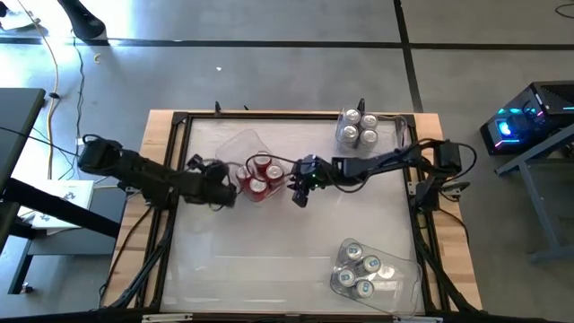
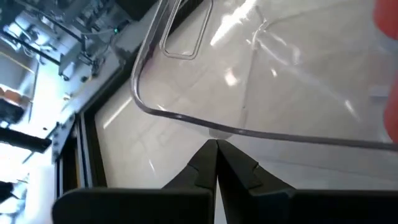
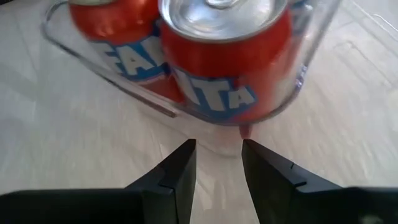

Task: Sort soda cans
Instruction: Move the top left transparent bin to the top middle of the table, then move the top right transparent bin to the top middle of the table

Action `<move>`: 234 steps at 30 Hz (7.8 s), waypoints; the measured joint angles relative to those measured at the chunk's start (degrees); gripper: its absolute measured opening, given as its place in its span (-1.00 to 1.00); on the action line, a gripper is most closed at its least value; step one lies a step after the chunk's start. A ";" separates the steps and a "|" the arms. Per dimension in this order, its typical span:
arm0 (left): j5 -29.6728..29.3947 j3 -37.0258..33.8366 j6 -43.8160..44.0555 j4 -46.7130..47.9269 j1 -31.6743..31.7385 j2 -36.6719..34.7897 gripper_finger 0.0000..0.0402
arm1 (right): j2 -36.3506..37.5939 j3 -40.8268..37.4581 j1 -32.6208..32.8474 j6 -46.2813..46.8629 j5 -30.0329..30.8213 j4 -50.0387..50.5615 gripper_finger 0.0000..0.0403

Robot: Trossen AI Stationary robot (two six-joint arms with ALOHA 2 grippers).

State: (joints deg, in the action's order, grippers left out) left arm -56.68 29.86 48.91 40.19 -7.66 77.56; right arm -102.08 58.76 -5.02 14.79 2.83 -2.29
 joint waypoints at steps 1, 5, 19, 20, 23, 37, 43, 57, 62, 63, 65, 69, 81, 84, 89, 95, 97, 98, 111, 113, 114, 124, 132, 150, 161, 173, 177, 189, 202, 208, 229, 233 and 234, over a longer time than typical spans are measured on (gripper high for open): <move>-0.07 -0.34 -4.08 -3.10 1.85 0.00 -1.00 | -0.01 0.00 0.34 0.06 0.38 -0.26 -0.38; 0.90 -2.39 -19.86 -15.82 9.15 -0.07 -1.00 | 0.00 -0.02 1.12 0.22 0.78 -0.52 -0.38; 17.50 -3.92 -52.95 -46.56 34.41 0.02 -1.00 | -4.85 -0.02 1.33 0.38 0.64 -7.26 -0.38; 19.34 -3.91 -53.64 -48.89 36.14 0.02 -1.00 | -5.63 -0.01 1.33 0.39 0.91 -8.17 -0.38; 24.82 -3.64 -54.71 -54.73 40.78 -0.04 -1.00 | -7.31 0.00 1.44 0.94 4.40 -11.05 -0.38; 26.85 -3.38 -55.60 -52.91 39.92 -4.65 -1.00 | -14.54 2.56 -2.94 3.31 8.07 -22.43 -0.38; 24.19 -3.36 -54.21 -44.52 33.94 -15.08 -1.00 | -18.95 7.30 -3.86 3.07 7.63 -22.33 -0.38; 24.66 -3.36 -40.58 -28.31 18.93 -25.82 -1.00 | -19.75 10.49 -3.86 0.74 8.73 -20.67 -0.38; 19.83 -3.36 -36.65 -28.35 12.58 -25.83 -1.00 | -18.87 10.49 -2.13 0.59 9.93 -19.71 -0.38; 18.76 -3.36 -36.01 -28.35 11.52 -25.86 -1.00 | -18.37 10.55 -1.84 0.56 10.35 -19.19 -0.38; 17.18 -3.36 -34.81 -28.12 9.52 -25.83 -1.00 | -16.99 10.62 -1.40 0.14 11.18 -16.56 -0.38; 15.21 -3.38 -32.46 -27.61 6.01 -25.83 -1.00 | -12.65 10.64 -0.35 -1.35 13.97 -8.13 -0.38; 9.88 -3.42 -25.73 -25.42 -3.60 -25.04 -1.00 | 18.15 4.46 7.70 -2.79 27.14 35.52 -0.38; 8.93 -3.42 -24.52 -25.53 -5.39 -24.17 -1.00 | 27.81 2.08 9.58 5.09 28.25 50.23 -0.38; 8.07 -3.42 -23.44 -26.40 -6.96 -21.89 -1.00 | 41.22 -1.80 9.49 16.52 25.58 68.27 -0.37; 7.94 -3.42 -23.47 -28.61 -7.16 -18.38 -1.00 | 50.00 -7.58 3.11 15.49 23.01 71.90 -0.10; 7.95 -3.42 -23.48 -28.91 -7.15 -17.26 -1.00 | 50.62 -9.68 0.47 12.51 22.72 71.35 0.07; 7.93 -3.42 -23.48 -29.02 -7.15 -16.75 -1.00 | 50.57 -10.56 -0.88 10.79 23.10 71.14 0.16; 7.67 -3.42 -23.52 -30.06 -7.00 -13.68 -1.00 | 38.26 -14.49 -20.24 -6.63 20.11 60.58 0.45; 7.67 -3.42 -23.52 -30.03 -7.00 -13.69 -1.00 | 35.48 -14.50 -22.36 -8.76 20.06 59.49 0.45; 7.67 -3.42 -23.52 -30.05 -7.00 -13.70 -1.00 | 34.11 -14.51 -23.36 -9.88 20.06 59.15 0.45; 7.67 -3.42 -23.50 -30.47 -7.00 -13.70 -1.00 | 24.72 -14.51 -27.63 -15.30 14.42 57.70 0.18; 7.67 -3.42 -23.57 -31.08 -7.00 -13.70 -1.00 | 23.32 -14.47 -27.52 -13.79 6.42 53.68 -0.62; 7.67 -3.43 -23.57 -31.06 -7.00 -13.70 -1.00 | 18.33 -3.75 -20.35 3.39 -4.66 41.07 -0.98; 7.67 -3.42 -23.57 -31.02 -7.00 -13.70 -1.00 | 7.08 5.88 -17.41 3.42 -1.83 49.03 -0.96; 7.67 -3.42 -23.55 -31.02 -7.00 -13.70 -1.00 | 6.49 6.19 -14.65 2.89 3.17 49.71 -0.36; 7.67 -3.42 -23.53 -31.02 -7.00 -13.70 -1.00 | 6.45 6.14 -14.80 3.17 5.16 49.35 -0.26; 8.20 -3.42 -23.49 -31.04 -7.01 -13.70 -1.00 | 3.44 6.11 -14.41 1.46 3.97 48.55 -0.95; 8.32 -3.42 -23.45 -31.09 -7.02 -13.73 -1.00 | 3.13 8.04 -10.10 -7.18 2.73 48.80 -0.98; 8.32 -3.42 -23.44 -31.09 -7.01 -13.73 -1.00 | 3.17 8.24 -6.95 -14.37 1.16 49.61 -0.99; 9.46 -3.42 -23.35 -31.26 -7.00 -13.73 -1.00 | 3.50 8.46 2.34 -35.70 -3.19 55.85 -0.98; 9.63 -3.42 -23.35 -31.41 -7.01 -13.73 -1.00 | 3.42 8.46 2.40 -34.32 -2.40 56.09 -0.84; 9.63 -3.42 -23.35 -31.44 -7.00 -13.73 -1.00 | 3.41 8.46 2.40 -34.28 -2.30 56.22 -0.78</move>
State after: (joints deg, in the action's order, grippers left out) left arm -47.05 26.44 25.56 8.75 -14.66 63.83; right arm -98.67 67.22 -2.61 -19.49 0.53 53.93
